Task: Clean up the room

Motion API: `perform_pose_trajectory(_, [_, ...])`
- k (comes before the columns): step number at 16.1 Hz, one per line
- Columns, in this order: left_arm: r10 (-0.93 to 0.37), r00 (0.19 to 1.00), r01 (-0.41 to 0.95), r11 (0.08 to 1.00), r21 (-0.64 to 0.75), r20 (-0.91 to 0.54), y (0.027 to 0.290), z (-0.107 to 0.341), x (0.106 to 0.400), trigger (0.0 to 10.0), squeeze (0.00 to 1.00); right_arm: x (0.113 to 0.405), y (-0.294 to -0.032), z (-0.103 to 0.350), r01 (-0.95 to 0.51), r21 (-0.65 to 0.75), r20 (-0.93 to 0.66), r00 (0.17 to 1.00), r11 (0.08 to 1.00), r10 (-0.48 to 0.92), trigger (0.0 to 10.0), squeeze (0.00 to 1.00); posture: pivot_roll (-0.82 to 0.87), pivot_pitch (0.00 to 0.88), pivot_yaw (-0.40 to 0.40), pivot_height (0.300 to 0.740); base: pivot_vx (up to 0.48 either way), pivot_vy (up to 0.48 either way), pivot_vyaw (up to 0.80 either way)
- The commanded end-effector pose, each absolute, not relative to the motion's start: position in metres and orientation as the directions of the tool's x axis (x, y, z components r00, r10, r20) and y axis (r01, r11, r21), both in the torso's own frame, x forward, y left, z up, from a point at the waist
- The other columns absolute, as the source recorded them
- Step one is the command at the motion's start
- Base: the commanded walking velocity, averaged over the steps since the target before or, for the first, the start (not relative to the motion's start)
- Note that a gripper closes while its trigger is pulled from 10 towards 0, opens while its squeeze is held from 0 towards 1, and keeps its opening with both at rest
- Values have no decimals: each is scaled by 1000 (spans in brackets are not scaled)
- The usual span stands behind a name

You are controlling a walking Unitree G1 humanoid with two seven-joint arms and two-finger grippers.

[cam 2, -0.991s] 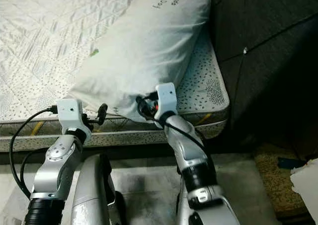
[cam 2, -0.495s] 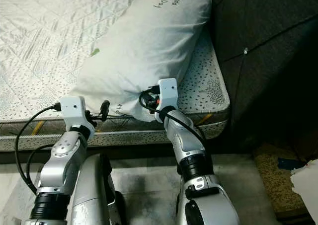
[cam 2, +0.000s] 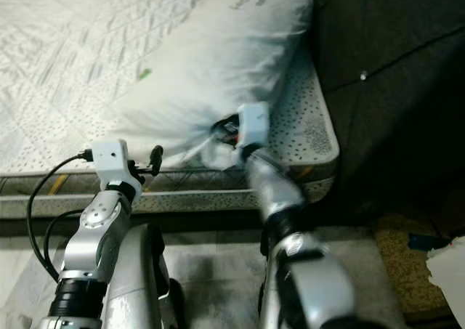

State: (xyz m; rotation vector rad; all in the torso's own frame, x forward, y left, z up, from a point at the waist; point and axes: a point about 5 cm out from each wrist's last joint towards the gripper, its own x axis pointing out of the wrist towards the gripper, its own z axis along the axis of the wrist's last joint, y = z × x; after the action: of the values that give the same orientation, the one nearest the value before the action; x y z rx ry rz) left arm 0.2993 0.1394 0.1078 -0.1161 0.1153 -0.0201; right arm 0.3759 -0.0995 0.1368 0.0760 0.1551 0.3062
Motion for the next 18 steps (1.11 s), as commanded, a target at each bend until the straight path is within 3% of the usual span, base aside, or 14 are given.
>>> perform_pose_trajectory(1, [-9,992,-5,993,-116,-124,143,105,300,10000,0,395,-138,180,-154,76,3,988,985,154,0,0,-12,93,46,530,0,0,0])
perform_pose_trajectory(4, [-11,992,-3,993,-116,-122,141,104,302,10000,0,406,-198,217,16,47,87,996,999,-20,0,0,-19,81,46,530,0,0,0])
perform_pose_trajectory(7, [-9,993,-5,993,-114,-115,140,104,304,10000,0,400,-243,226,133,-3,118,984,991,-132,0,0,-21,71,43,530,0,0,0])
perform_pose_trajectory(9, [-1,993,-12,993,-115,-115,141,103,304,10000,0,384,-278,211,231,-55,108,969,971,-224,0,0,-26,66,40,530,0,0,0])
perform_pose_trajectory(11, [-1,993,-13,993,-116,-116,141,103,304,10000,0,365,-294,184,260,-89,73,965,962,-254,0,0,-41,67,40,530,0,0,0])
perform_pose_trajectory(15, [-10,993,-4,993,-117,-120,141,101,305,10000,0,330,-295,142,272,-88,25,962,958,-271,0,0,-67,74,49,530,0,0,0])
perform_pose_trajectory(16, [-19,993,5,993,-115,-117,139,102,306,10000,0,303,-274,122,244,-88,29,970,966,-243,0,0,-77,82,59,530,0,0,0])
perform_pose_trajectory(18, [-30,994,17,993,-114,-107,136,106,309,10000,0,281,-240,109,155,-92,27,988,984,-153,0,0,-81,92,64,530,0,0,0])
